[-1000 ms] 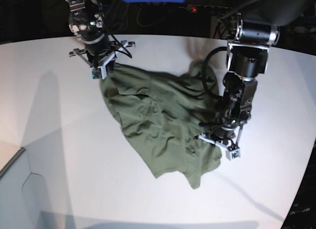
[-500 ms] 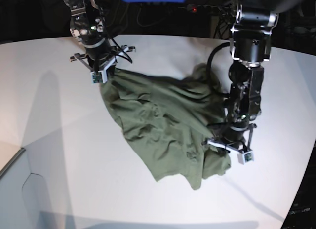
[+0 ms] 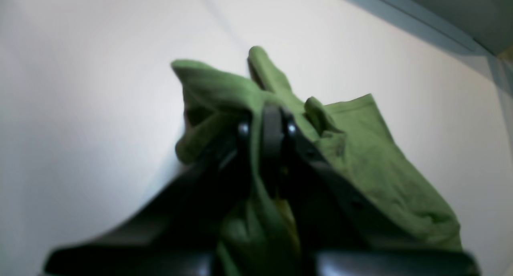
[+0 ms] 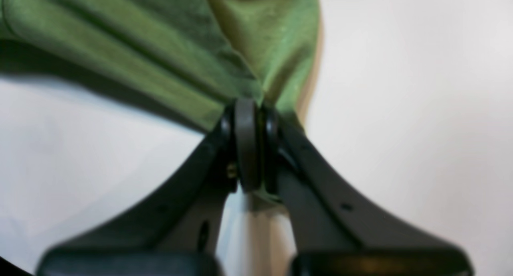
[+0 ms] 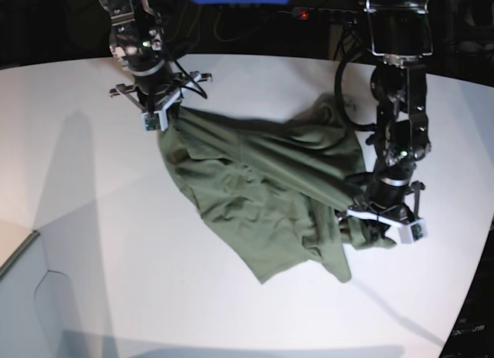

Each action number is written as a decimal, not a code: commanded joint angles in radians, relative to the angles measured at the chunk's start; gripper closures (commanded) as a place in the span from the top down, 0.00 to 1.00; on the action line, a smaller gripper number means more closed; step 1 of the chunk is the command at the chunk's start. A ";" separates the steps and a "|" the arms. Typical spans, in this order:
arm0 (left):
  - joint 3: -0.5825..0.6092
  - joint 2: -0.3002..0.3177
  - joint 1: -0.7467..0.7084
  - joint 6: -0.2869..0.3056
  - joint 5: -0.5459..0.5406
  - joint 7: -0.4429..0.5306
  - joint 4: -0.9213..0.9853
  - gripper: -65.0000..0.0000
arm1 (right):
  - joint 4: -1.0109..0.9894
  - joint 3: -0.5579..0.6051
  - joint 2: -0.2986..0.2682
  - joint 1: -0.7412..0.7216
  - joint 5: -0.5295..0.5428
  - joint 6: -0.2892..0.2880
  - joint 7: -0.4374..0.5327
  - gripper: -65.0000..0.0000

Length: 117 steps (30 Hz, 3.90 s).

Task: Layout the t-shirt on the table in an organized manner, then fold the t-shirt properly
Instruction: 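Reach the left gripper into the shirt and grasp a fold, then pull the held shirt edges apart, spreading the shirt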

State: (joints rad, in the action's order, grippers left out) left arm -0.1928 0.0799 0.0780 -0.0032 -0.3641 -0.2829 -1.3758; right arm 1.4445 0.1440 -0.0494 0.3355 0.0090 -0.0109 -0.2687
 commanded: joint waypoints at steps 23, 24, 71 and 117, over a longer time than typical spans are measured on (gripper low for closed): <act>-0.115 0.018 -0.122 0.006 0.001 0.038 0.020 0.00 | 0.003 -0.004 -0.013 0.004 -0.001 0.001 -0.031 0.00; -0.119 0.018 -0.129 0.006 0.001 0.038 0.019 0.00 | 0.003 -0.004 -0.014 0.004 -0.001 0.001 -0.031 0.00; -0.219 0.011 -0.143 0.001 0.001 0.038 0.022 0.37 | -0.001 -0.004 -0.014 -0.028 -0.001 0.001 -0.031 0.00; -0.216 0.044 -0.074 0.004 -0.171 0.040 0.191 0.00 | -0.003 -0.004 -0.016 -0.031 -0.001 0.001 -0.031 0.00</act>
State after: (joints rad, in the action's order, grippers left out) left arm -0.4061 0.1158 -0.0082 -0.0040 -0.5297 -0.2642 -1.1660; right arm 1.4368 0.1440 -0.0608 0.3077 0.0124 -0.0113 -0.2855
